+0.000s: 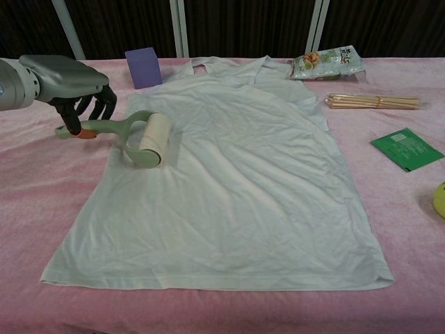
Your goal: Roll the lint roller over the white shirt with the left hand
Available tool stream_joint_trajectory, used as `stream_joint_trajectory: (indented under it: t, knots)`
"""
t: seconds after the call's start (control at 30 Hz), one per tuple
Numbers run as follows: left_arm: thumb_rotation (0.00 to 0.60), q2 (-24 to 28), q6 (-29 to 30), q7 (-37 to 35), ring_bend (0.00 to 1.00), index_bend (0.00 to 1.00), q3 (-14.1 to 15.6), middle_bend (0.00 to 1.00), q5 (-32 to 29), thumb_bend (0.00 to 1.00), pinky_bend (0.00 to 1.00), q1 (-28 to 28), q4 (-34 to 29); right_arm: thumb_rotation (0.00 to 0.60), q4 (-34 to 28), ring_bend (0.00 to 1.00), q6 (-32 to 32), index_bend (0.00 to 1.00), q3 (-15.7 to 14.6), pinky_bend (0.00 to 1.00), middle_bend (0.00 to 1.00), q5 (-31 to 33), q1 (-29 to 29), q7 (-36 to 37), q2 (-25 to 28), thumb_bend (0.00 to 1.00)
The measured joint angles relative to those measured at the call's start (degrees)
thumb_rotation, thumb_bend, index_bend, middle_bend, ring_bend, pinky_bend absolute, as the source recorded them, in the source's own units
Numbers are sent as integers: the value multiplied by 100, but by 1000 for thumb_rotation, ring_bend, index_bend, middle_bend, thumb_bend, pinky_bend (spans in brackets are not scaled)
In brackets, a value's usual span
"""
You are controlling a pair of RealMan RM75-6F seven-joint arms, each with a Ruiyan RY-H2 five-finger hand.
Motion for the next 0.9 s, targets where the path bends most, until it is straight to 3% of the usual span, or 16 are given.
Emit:
stream_joint_trajectory:
  t: [0.3,0.47,0.7,0.9]
  knots:
    - [600,720,215,-1220,495,664,-110,652,575,588,670,635,-80,600,1,233,3,236,-14,337,55,-19,2,-44,-9,265]
    - [600,1119,139,-1666,495,666,93,652,979,588,670,1036,-112,600,2,233,31,236,-14,337,55,-18,-6,-87,-19,264]
    - [600,1199,74,-2450,495,672,345,652,1681,588,670,1460,337,600,18,233,50,236,-15,337,55,-30,-6,-130,-35,264]
    - [600,962,174,-3152,492,676,491,650,2430,588,669,1741,1026,600,24,233,52,236,-1,337,55,5,0,-182,-53,264]
